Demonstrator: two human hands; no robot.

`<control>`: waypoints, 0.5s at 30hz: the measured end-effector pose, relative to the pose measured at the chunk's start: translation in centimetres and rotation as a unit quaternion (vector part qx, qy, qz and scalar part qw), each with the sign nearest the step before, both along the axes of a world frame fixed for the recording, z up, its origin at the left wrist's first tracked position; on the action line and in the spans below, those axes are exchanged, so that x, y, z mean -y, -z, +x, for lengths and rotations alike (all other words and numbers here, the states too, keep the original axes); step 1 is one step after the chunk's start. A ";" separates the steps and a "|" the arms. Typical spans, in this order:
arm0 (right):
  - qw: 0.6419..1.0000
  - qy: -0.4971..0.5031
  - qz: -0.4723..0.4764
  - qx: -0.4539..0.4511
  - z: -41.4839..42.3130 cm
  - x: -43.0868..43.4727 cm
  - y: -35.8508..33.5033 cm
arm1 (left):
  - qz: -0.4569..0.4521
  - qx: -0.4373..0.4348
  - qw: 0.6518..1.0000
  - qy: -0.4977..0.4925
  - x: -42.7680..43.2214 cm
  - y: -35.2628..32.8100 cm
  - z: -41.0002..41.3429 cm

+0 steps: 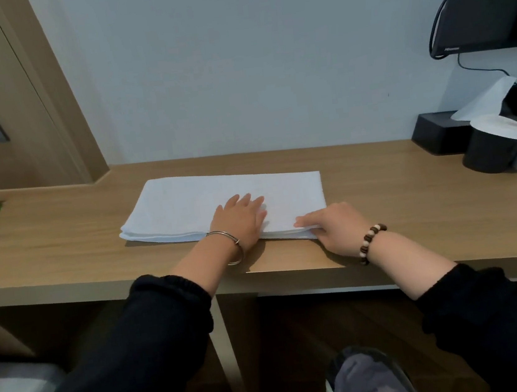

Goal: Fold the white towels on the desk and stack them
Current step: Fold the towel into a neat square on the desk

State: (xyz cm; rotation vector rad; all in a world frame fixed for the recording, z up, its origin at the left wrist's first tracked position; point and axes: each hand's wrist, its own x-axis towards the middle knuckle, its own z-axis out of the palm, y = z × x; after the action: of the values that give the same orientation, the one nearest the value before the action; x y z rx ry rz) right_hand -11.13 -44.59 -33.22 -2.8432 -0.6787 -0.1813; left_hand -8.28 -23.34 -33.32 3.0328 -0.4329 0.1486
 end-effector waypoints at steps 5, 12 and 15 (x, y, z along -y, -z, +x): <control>0.981 0.003 0.181 -0.071 -0.7 0.1 -0.4 | 0.035 -0.054 0.998 -0.017 0.5 1.4 0.9; 0.963 0.023 0.240 -0.118 -0.3 0.7 -0.3 | 0.042 -0.050 0.998 -0.021 0.2 1.7 1.1; 0.974 0.021 0.191 -0.123 -0.1 1.3 -0.2 | 0.042 -0.057 0.997 -0.023 0.3 1.6 1.0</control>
State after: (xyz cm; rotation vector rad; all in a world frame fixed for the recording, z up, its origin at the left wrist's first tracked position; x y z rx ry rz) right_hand -11.23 -45.85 -32.98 -2.4564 -0.4727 0.0344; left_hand -7.29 -23.62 -34.95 3.1132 -0.3707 -0.0417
